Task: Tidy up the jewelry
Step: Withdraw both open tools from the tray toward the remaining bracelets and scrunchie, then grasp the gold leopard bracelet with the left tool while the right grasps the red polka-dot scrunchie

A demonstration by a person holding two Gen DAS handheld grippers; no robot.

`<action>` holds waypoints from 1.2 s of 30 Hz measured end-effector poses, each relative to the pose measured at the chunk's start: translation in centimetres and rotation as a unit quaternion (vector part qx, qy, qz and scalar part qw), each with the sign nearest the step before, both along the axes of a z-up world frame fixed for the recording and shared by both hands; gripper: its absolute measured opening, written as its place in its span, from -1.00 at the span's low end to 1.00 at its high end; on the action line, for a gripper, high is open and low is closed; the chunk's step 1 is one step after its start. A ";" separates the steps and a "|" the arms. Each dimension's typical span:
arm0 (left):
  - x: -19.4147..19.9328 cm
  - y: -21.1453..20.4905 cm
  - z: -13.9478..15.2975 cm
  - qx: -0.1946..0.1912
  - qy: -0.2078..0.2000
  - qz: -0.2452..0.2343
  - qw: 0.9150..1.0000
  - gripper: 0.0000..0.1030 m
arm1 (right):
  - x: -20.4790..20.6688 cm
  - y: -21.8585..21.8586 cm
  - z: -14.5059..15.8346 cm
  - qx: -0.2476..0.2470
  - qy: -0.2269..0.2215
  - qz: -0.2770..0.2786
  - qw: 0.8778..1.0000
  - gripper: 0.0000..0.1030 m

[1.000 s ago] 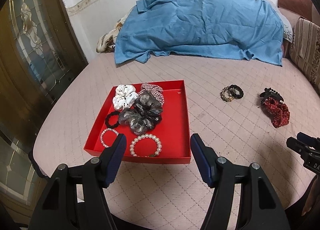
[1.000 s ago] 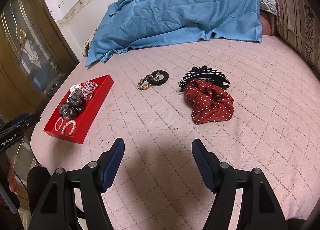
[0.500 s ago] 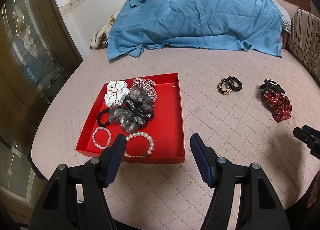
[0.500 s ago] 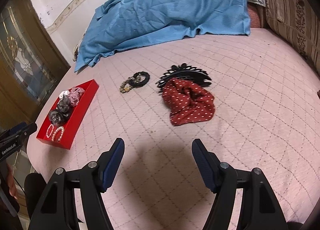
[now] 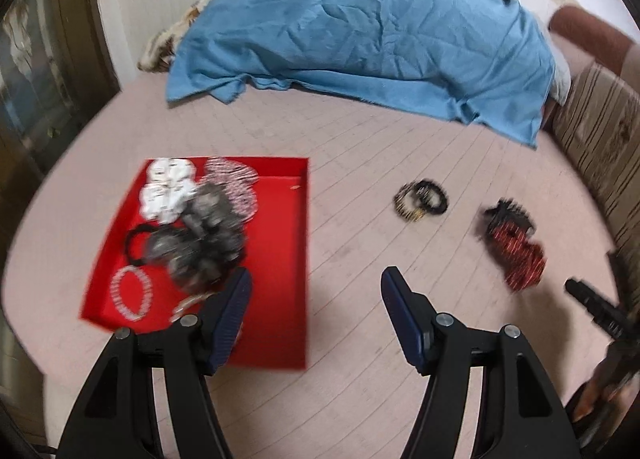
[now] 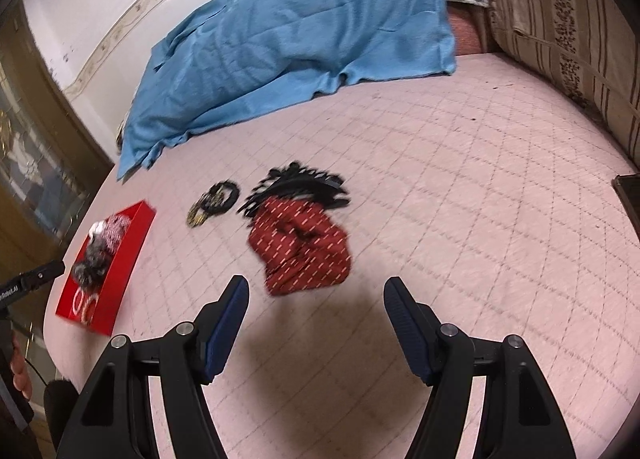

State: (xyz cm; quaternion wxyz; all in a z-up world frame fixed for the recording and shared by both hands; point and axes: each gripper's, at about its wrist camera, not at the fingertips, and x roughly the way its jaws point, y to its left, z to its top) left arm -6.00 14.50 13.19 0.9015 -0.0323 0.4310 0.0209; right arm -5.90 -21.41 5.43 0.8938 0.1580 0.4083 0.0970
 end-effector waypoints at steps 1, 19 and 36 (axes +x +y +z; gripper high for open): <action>0.8 -0.3 -0.1 -0.011 0.002 -0.004 1.000 0.28 | 0.4 -0.4 0.0 0.001 -0.001 -0.004 1.000 0.45; 15.1 -4.5 -8.1 -0.075 0.049 -0.061 0.994 -0.16 | 6.3 0.1 -3.0 0.009 0.013 0.025 1.000 0.45; 16.6 -8.1 -11.1 0.019 0.028 -0.092 0.995 -0.62 | 8.4 2.5 -4.3 -0.018 0.017 0.049 0.998 0.13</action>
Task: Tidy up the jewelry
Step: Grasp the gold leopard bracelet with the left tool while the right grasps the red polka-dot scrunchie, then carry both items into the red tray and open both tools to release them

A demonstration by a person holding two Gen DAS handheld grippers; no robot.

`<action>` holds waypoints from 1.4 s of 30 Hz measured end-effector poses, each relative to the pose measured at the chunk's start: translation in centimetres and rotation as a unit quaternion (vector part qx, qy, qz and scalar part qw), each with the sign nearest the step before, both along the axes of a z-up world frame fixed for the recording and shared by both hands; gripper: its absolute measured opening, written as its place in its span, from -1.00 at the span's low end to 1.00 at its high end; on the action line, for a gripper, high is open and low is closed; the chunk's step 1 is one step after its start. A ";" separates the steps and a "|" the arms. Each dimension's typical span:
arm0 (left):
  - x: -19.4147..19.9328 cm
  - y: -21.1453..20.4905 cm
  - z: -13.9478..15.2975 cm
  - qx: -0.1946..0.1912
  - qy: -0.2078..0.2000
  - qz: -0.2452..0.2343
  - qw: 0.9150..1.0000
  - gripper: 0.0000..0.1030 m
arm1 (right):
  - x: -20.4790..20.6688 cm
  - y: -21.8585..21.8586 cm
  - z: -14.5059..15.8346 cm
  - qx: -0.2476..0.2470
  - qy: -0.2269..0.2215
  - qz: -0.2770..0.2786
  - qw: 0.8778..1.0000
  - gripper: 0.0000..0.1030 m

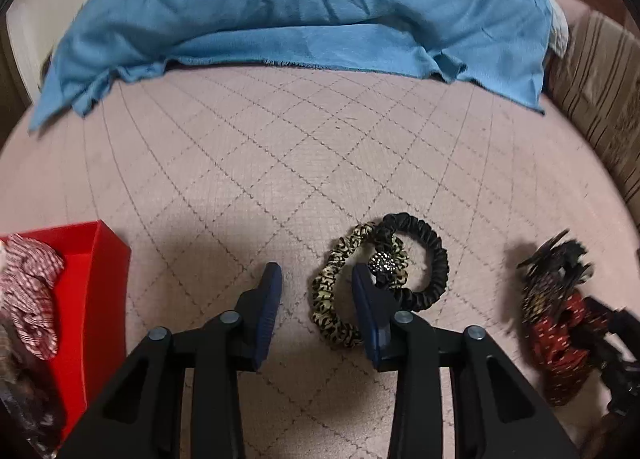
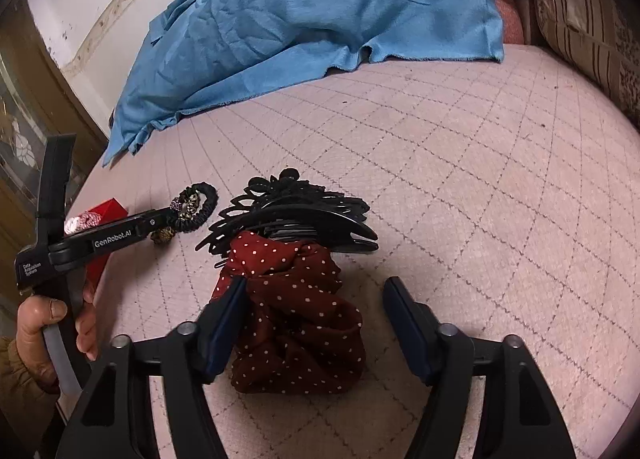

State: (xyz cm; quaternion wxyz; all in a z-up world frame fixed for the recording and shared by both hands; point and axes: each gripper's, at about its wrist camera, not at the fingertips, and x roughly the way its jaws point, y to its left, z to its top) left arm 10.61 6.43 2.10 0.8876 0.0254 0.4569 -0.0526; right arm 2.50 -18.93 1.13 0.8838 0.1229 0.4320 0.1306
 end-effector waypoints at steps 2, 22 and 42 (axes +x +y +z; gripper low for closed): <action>-0.1 -0.3 0.2 -0.003 0.003 -0.005 1.000 -0.89 | 0.0 0.4 0.0 -0.006 0.002 0.010 1.000 -0.51; -11.2 4.0 10.9 -0.125 -0.057 -0.003 0.990 -0.90 | -4.7 1.3 4.2 0.032 -0.064 0.015 0.997 -0.71; -22.6 16.7 16.5 -0.123 -0.131 0.099 0.979 -0.89 | -11.0 6.4 9.2 0.035 -0.087 0.064 0.994 -0.71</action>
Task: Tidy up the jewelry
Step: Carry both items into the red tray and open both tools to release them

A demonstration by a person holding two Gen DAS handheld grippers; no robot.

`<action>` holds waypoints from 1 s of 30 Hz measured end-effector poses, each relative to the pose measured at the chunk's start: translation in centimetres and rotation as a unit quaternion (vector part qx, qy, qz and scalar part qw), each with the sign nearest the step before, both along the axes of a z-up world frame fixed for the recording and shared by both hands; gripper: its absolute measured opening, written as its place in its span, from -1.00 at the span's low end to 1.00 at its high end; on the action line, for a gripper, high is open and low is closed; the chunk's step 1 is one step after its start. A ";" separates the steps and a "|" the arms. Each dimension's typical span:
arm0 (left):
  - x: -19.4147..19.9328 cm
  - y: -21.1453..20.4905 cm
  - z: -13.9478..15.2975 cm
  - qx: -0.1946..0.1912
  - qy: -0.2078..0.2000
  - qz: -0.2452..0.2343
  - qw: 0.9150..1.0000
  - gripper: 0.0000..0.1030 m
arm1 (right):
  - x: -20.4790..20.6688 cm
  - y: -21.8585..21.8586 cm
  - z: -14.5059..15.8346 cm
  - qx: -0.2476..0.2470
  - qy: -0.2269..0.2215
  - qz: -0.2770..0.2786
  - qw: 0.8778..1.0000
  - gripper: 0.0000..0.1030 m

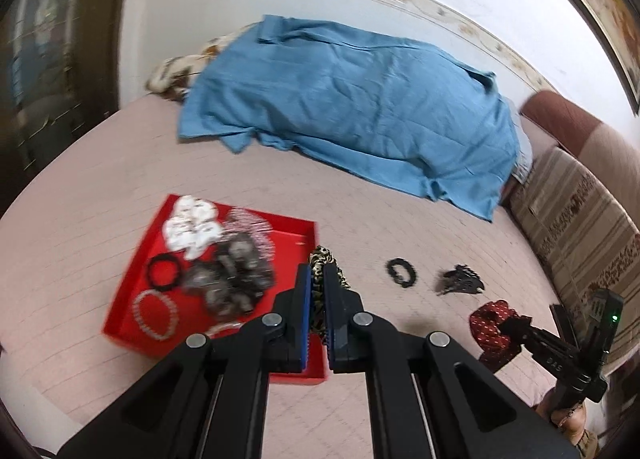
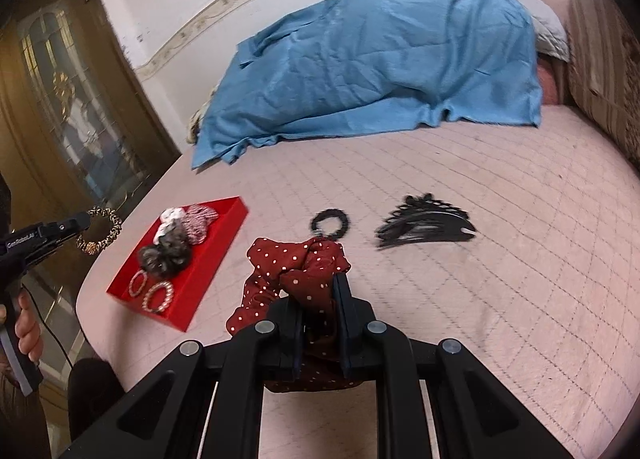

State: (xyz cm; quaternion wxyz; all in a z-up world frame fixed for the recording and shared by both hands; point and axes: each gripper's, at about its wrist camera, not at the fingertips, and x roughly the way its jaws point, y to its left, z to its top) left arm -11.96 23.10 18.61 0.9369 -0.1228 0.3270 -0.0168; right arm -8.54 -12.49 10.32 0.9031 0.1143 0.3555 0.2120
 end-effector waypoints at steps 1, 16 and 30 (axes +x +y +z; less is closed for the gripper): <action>-0.2 0.7 -0.1 -0.003 0.001 0.006 1.000 -0.89 | -0.1 0.5 0.3 -0.003 -0.002 0.005 1.000 -0.71; -0.2 7.8 -5.7 -0.032 0.047 0.064 0.996 -0.89 | 1.8 12.3 2.3 -0.029 0.006 0.104 0.994 -0.71; 3.4 10.2 -11.4 -0.039 0.097 0.079 0.991 -0.89 | 7.1 23.6 -1.7 -0.047 0.065 0.160 0.984 -0.71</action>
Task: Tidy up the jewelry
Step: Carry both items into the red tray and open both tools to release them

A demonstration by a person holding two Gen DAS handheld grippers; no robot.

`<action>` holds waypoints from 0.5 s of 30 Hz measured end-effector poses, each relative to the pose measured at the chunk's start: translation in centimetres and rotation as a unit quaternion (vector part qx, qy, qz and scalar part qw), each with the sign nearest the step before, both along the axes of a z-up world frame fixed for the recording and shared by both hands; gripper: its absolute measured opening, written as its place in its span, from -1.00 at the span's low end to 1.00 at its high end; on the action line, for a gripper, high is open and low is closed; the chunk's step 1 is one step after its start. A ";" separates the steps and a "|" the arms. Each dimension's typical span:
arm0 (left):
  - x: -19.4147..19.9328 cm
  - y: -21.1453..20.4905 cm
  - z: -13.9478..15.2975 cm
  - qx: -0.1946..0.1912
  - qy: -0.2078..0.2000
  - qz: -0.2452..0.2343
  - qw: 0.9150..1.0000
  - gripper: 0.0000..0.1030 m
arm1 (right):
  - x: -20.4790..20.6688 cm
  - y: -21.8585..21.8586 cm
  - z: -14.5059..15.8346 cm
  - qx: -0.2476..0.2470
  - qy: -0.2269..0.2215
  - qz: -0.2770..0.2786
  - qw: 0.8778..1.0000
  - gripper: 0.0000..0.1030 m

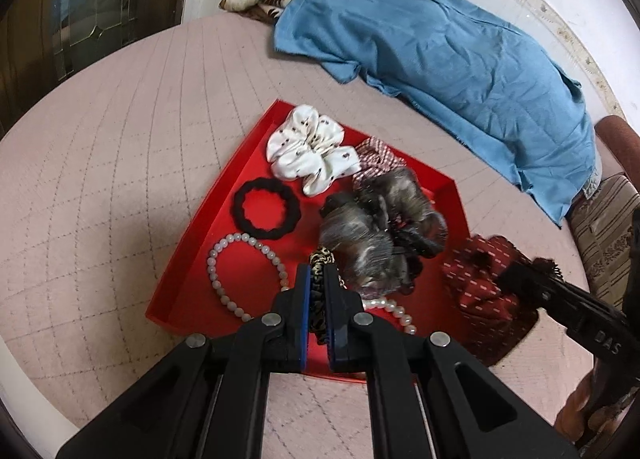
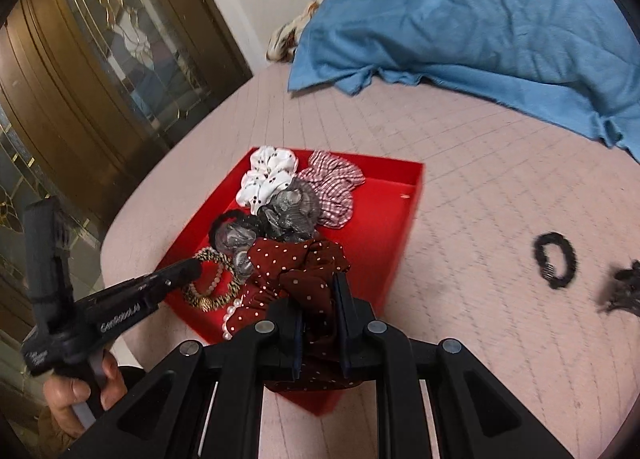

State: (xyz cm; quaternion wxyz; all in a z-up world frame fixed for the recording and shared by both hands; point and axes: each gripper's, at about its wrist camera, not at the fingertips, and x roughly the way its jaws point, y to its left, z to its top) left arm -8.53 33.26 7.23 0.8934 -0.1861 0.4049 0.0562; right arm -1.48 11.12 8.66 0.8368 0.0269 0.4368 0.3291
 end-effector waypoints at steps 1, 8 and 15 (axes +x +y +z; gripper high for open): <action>0.1 0.1 -0.3 -0.001 0.002 0.000 1.000 -0.88 | 0.3 0.7 -0.4 -0.009 -0.001 0.002 1.000 -0.71; 0.3 0.4 -0.9 -0.002 -0.003 -0.007 1.000 -0.88 | 2.2 2.7 -2.2 -0.055 -0.008 -0.004 0.998 -0.70; -0.2 -0.2 -0.5 0.008 -0.029 -0.020 0.999 -0.88 | 2.9 3.2 -3.2 -0.087 -0.014 -0.010 0.996 -0.68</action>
